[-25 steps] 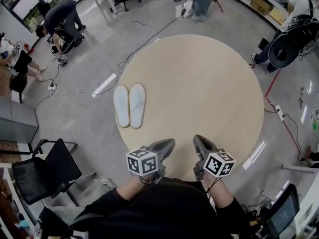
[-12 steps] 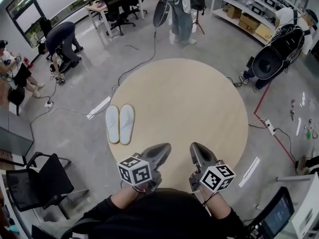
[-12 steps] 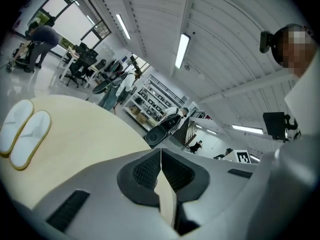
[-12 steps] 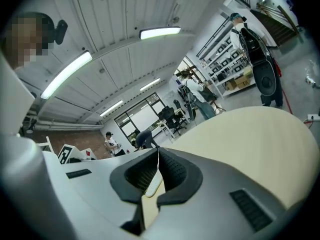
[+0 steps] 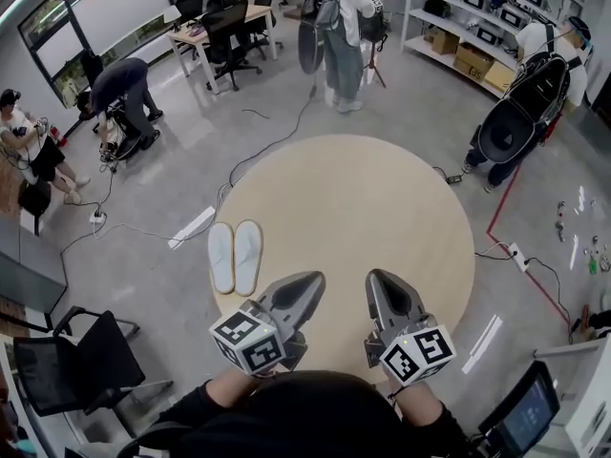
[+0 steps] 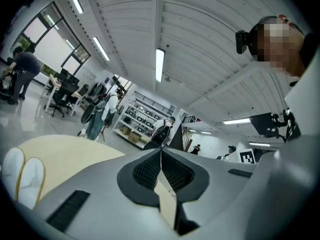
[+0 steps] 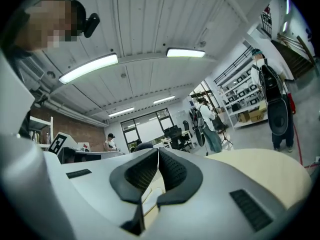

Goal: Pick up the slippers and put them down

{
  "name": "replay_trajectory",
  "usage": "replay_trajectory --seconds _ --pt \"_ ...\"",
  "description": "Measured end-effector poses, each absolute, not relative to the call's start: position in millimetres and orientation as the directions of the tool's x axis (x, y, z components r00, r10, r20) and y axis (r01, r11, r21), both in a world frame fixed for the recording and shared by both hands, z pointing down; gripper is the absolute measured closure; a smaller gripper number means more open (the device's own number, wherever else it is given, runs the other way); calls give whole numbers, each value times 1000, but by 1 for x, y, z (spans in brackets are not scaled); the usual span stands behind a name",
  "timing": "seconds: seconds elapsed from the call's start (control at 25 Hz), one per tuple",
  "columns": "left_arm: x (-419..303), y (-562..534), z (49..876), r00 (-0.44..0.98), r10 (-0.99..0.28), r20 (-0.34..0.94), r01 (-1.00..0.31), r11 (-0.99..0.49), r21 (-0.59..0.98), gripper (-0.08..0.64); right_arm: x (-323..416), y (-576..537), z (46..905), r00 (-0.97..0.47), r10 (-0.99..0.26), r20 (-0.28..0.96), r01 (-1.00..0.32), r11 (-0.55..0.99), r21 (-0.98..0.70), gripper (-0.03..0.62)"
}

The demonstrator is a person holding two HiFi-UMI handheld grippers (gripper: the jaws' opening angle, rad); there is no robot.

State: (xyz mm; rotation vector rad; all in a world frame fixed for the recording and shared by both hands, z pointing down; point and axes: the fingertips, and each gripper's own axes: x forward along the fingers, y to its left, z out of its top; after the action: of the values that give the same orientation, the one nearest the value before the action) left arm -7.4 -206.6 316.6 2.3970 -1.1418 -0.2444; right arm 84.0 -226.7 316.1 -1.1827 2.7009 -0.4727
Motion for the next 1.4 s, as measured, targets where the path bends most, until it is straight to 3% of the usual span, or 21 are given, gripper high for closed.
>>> replay_trajectory --seconds 0.24,0.68,1.4 --pt "-14 -189 300 673 -740 11 -687 -619 379 535 55 -207 303 -669 -742 -42 -714 657 -244 575" --pt "-56 -196 325 680 -732 40 -675 -605 422 535 -2 -214 329 -695 -718 17 -694 665 -275 575" --pt "-34 -211 338 705 -703 91 -654 -596 466 535 12 -218 334 -693 -720 49 -700 654 -288 575"
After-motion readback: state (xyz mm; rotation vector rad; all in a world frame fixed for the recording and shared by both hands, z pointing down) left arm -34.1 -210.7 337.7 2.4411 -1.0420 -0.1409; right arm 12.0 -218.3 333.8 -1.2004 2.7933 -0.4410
